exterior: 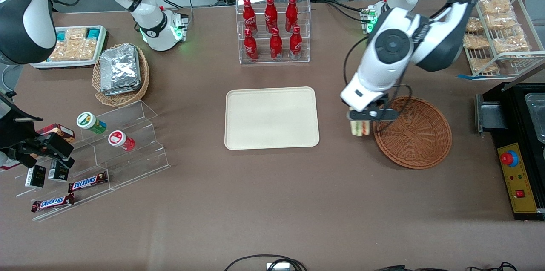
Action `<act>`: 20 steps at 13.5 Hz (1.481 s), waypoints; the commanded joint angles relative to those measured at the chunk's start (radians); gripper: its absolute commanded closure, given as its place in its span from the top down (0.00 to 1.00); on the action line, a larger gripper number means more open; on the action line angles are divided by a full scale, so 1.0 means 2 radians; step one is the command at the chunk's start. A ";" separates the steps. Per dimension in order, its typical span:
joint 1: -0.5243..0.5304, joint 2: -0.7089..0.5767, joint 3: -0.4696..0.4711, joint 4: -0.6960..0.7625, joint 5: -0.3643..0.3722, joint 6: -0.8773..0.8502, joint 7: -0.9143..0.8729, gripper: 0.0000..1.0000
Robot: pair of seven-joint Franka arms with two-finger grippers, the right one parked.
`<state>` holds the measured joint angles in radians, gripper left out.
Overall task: Place sandwich from basket to tray
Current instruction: 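Lift the sandwich out of the basket with the left gripper, then carry the sandwich over the cream tray and lower it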
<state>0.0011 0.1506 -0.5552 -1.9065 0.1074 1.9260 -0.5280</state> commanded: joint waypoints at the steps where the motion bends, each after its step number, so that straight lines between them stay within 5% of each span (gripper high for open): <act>1: -0.039 0.047 -0.006 0.041 0.024 -0.007 -0.037 0.00; 7: -0.129 0.148 -0.005 0.047 0.122 0.068 -0.165 0.00; 15: -0.158 0.218 -0.005 0.046 0.134 0.115 -0.184 0.01; 19: -0.167 0.237 -0.005 0.044 0.149 0.118 -0.184 0.12; 20: -0.167 0.240 -0.005 0.044 0.149 0.118 -0.184 0.23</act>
<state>-0.3213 0.6014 -0.5698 -1.8480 0.3789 2.1645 -0.8766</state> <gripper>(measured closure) 0.846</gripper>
